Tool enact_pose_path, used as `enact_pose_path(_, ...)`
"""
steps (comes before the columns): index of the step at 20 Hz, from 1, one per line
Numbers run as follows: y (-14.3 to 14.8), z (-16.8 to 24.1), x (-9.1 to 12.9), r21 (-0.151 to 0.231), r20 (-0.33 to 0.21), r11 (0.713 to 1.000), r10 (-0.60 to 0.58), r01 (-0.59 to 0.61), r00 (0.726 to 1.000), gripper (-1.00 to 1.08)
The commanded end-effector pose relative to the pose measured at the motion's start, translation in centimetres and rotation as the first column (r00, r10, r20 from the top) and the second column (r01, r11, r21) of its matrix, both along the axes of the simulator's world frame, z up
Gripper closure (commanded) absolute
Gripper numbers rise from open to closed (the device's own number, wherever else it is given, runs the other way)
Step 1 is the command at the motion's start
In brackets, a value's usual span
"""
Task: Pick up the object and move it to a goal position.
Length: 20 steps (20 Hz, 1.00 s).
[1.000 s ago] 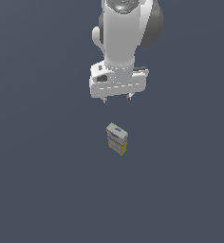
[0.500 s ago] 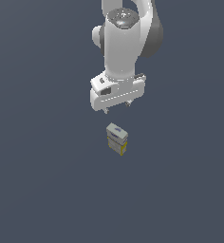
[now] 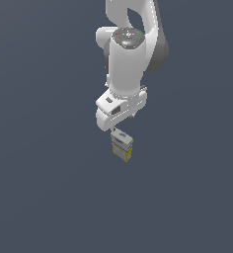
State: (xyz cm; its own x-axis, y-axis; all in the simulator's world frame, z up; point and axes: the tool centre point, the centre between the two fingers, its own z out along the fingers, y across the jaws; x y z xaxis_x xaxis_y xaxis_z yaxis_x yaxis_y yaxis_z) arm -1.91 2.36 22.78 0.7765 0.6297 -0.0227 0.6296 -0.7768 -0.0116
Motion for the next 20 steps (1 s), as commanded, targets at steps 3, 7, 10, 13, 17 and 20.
enact_pose_path(3, 0.1, -1.1, 1.1, 0.003, 0.011, 0.995, 0.100, -0.100, 0.995, -0.92)
enact_pose_path(7, 0.1, -1.8, 1.7, 0.005, 0.018, 0.987, 0.163, -0.163, 0.986, -0.92)
enact_pose_path(10, 0.1, -2.2, 2.1, 0.005, 0.021, 0.980, 0.197, -0.197, 0.980, -0.92)
enact_pose_path(13, 0.1, -2.4, 2.3, 0.005, 0.024, 0.976, 0.218, -0.218, 0.976, -0.92)
enact_pose_path(17, 0.1, -2.6, 2.4, 0.005, 0.025, 0.974, 0.228, -0.229, 0.973, -0.92)
enact_pose_path(20, 0.1, -2.7, 2.3, 0.005, 0.024, 0.974, 0.224, -0.224, 0.974, -0.92)
